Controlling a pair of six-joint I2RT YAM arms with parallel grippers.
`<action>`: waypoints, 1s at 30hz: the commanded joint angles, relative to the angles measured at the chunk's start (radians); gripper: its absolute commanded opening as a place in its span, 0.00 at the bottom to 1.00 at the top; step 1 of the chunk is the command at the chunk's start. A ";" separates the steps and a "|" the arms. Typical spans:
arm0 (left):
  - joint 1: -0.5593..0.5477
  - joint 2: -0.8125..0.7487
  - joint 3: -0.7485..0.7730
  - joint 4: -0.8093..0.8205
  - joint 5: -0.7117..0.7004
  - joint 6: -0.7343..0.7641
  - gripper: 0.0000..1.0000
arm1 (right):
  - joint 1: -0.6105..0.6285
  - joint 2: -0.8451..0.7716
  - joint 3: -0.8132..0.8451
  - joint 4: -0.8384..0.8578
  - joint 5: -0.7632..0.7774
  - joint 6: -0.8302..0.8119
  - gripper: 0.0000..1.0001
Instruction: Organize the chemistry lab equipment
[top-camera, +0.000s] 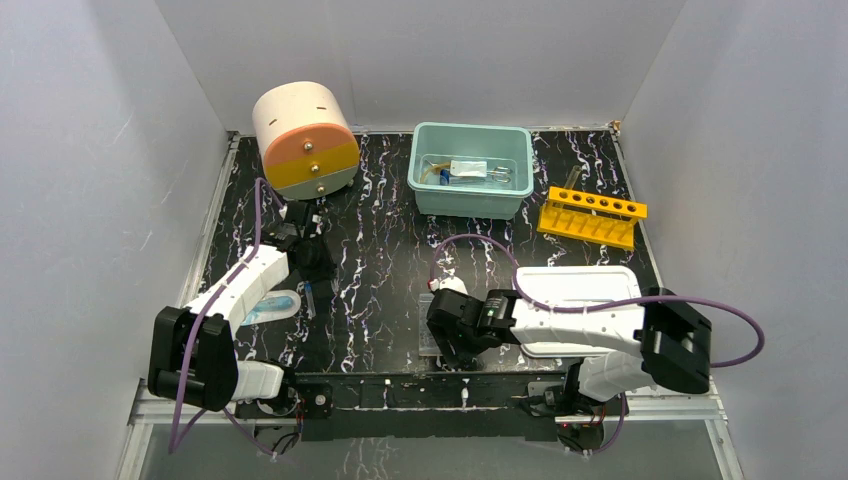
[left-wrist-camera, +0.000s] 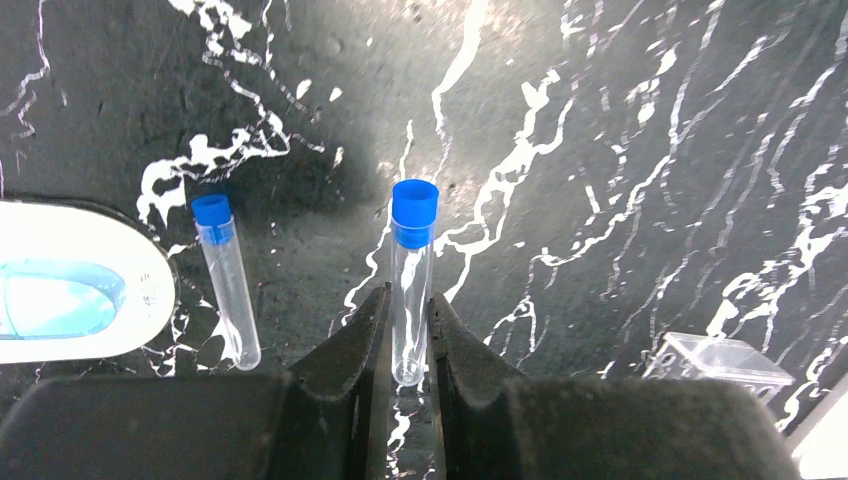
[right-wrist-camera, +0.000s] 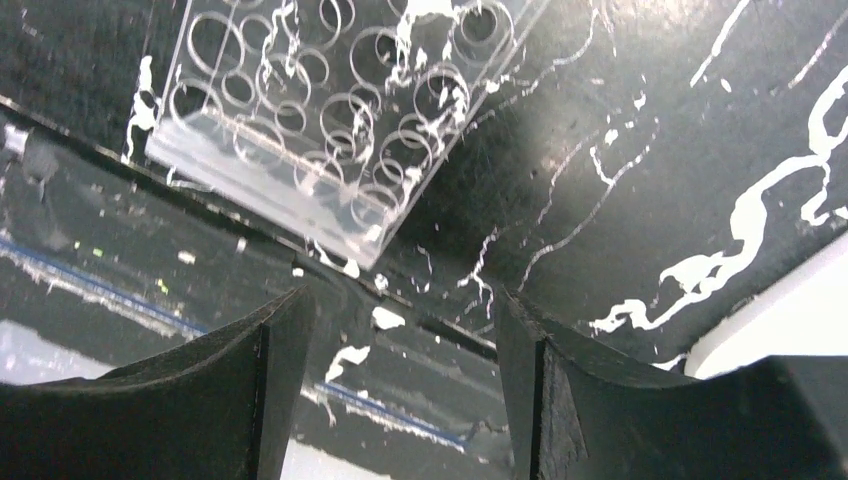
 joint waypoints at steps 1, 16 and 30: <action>-0.005 -0.030 0.081 -0.013 0.040 0.007 0.05 | 0.003 0.078 0.019 0.120 0.075 -0.001 0.72; -0.009 -0.067 0.141 0.018 0.068 0.048 0.07 | -0.125 0.165 0.070 0.344 0.128 -0.131 0.64; -0.010 -0.092 0.195 0.145 0.395 0.141 0.07 | -0.329 -0.101 0.137 0.442 -0.430 -0.319 0.74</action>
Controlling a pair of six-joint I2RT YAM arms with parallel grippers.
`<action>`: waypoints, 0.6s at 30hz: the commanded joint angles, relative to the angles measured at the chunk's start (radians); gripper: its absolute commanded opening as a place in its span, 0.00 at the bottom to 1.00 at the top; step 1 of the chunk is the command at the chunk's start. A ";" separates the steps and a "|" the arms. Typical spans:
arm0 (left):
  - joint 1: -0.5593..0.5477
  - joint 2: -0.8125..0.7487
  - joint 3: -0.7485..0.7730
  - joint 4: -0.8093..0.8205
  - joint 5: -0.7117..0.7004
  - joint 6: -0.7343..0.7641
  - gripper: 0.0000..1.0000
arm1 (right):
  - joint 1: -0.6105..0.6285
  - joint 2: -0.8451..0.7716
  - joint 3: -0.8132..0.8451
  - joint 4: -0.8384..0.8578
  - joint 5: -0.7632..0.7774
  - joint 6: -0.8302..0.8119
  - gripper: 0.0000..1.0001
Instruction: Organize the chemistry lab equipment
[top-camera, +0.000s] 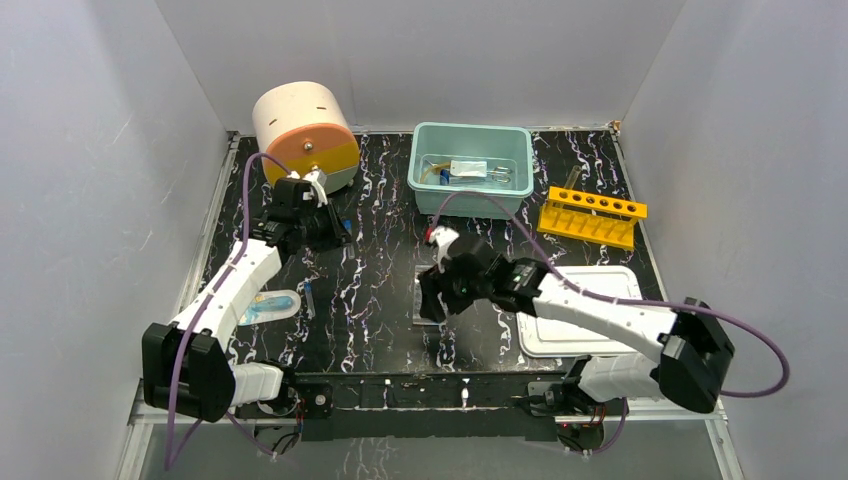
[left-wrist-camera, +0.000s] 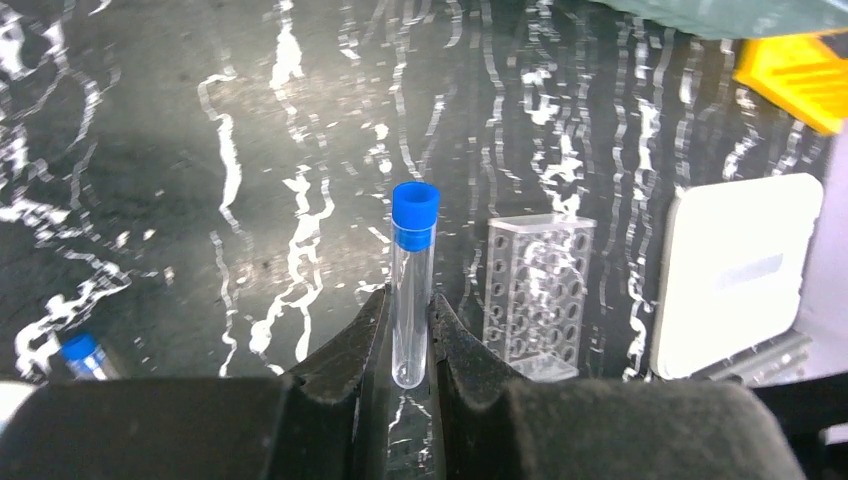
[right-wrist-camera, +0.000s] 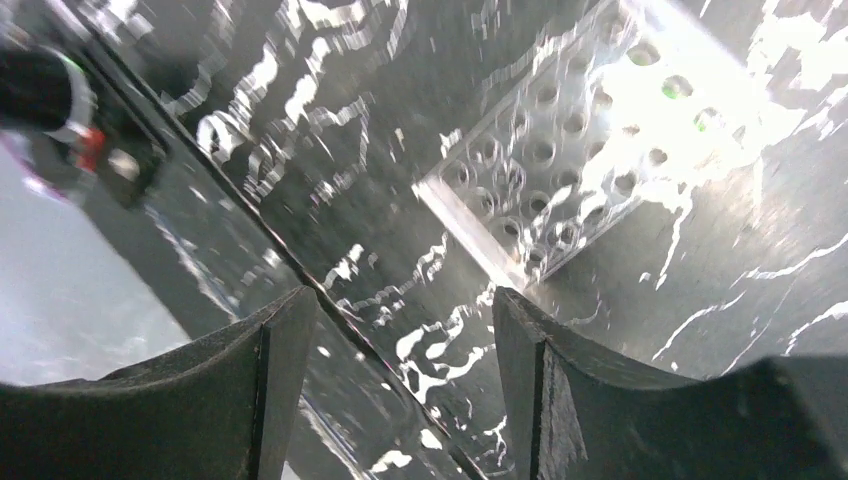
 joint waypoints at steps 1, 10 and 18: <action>-0.010 -0.047 0.051 0.062 0.208 0.054 0.07 | -0.121 -0.055 0.130 0.121 -0.197 0.006 0.74; -0.076 -0.062 0.107 0.080 0.372 0.116 0.07 | -0.241 0.181 0.534 0.043 -0.166 0.265 0.72; -0.109 -0.078 0.116 0.079 0.400 0.174 0.08 | -0.257 0.348 0.762 -0.093 -0.243 0.249 0.70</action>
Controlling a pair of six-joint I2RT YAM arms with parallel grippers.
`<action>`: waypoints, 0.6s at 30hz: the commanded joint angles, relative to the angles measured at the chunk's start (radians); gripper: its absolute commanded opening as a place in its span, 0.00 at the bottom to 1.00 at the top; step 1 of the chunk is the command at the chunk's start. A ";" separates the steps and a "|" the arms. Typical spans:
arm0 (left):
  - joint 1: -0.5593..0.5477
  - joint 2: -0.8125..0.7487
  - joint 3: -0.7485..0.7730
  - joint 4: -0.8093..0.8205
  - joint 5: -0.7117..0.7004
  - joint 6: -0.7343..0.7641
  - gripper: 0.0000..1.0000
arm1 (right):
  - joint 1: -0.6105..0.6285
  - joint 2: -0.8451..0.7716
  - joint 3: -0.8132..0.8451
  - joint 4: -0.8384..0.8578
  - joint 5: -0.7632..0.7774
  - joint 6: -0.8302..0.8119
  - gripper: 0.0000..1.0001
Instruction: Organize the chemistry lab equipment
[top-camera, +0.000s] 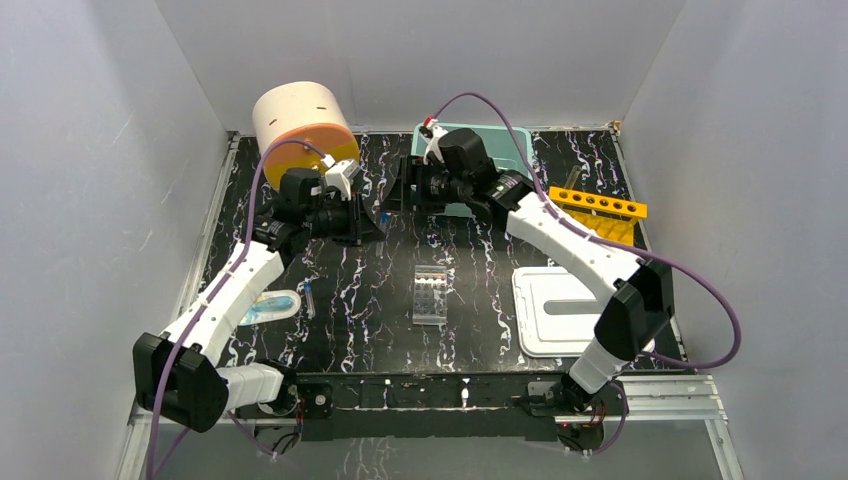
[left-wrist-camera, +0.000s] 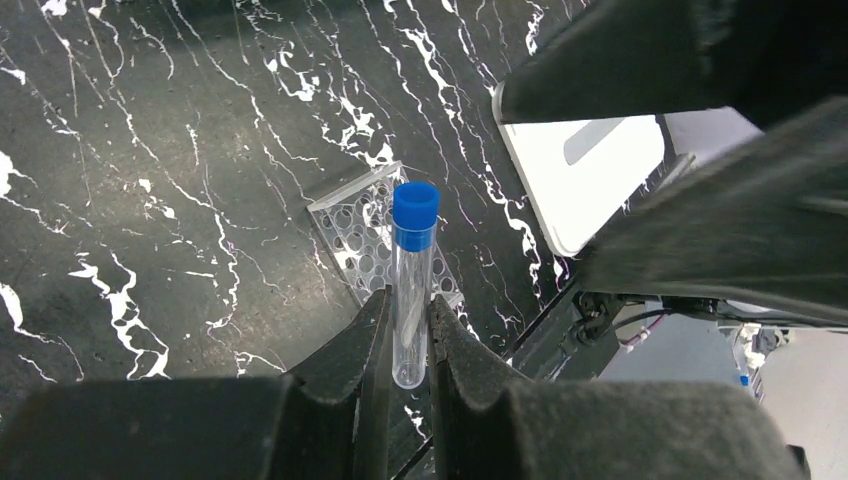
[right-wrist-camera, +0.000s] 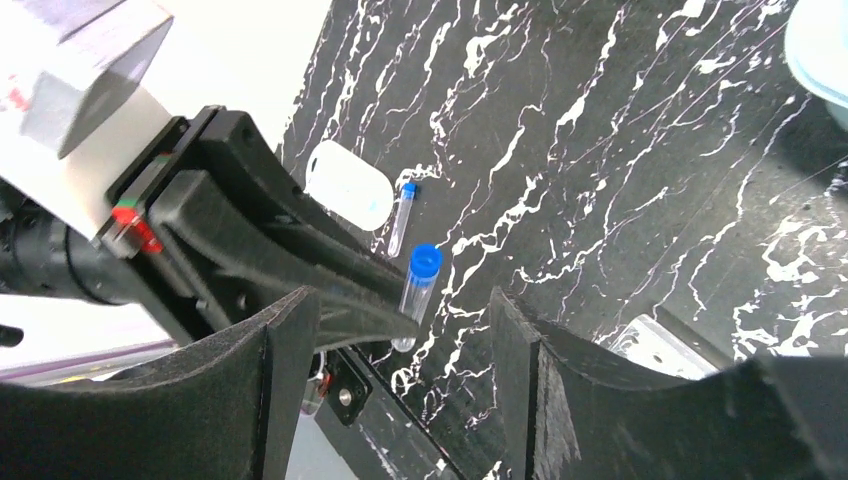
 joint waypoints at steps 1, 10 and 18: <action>-0.010 -0.045 0.035 0.003 0.059 0.055 0.08 | 0.000 0.050 0.109 -0.088 -0.066 0.016 0.70; -0.016 -0.058 0.025 0.001 0.066 0.087 0.08 | 0.001 0.113 0.140 -0.105 -0.111 0.045 0.58; -0.017 -0.056 0.032 -0.030 0.065 0.144 0.08 | -0.014 0.132 0.131 -0.055 -0.228 0.093 0.45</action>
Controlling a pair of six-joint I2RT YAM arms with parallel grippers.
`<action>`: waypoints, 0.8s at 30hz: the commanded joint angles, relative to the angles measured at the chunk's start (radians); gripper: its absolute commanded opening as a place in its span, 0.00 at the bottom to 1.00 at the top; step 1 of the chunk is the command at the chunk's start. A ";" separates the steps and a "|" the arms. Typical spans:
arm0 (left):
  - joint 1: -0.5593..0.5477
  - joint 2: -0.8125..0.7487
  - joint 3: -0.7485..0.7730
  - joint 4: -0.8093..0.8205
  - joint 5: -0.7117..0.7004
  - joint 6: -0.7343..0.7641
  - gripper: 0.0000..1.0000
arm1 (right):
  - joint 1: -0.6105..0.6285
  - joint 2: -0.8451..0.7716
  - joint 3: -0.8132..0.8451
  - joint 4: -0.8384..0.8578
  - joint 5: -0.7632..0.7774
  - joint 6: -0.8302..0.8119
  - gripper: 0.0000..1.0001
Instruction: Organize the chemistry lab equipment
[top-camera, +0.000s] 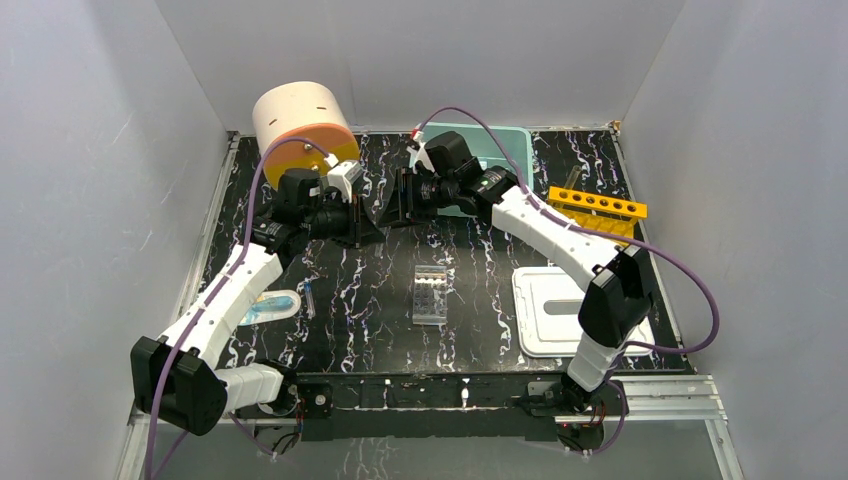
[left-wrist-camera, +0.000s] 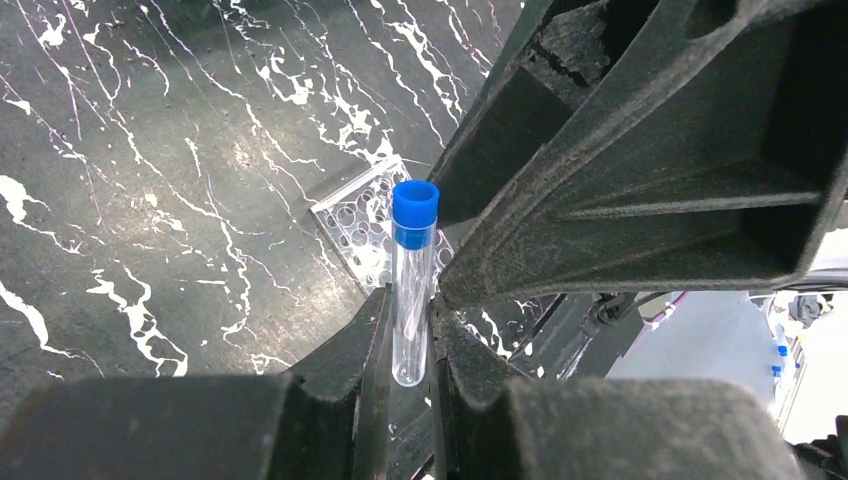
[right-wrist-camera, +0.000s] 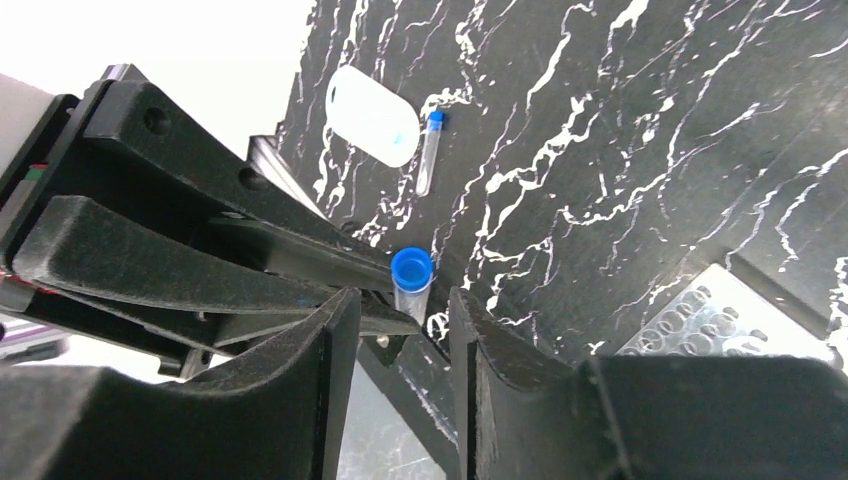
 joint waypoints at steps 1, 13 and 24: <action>-0.007 -0.034 0.036 -0.033 0.031 0.064 0.08 | -0.015 0.010 0.043 0.065 -0.109 0.044 0.45; -0.006 -0.026 0.057 -0.071 0.062 0.131 0.08 | -0.043 0.057 0.076 0.012 -0.149 0.044 0.44; -0.006 -0.018 0.058 -0.078 0.038 0.144 0.08 | -0.044 0.072 0.099 0.018 -0.225 0.037 0.29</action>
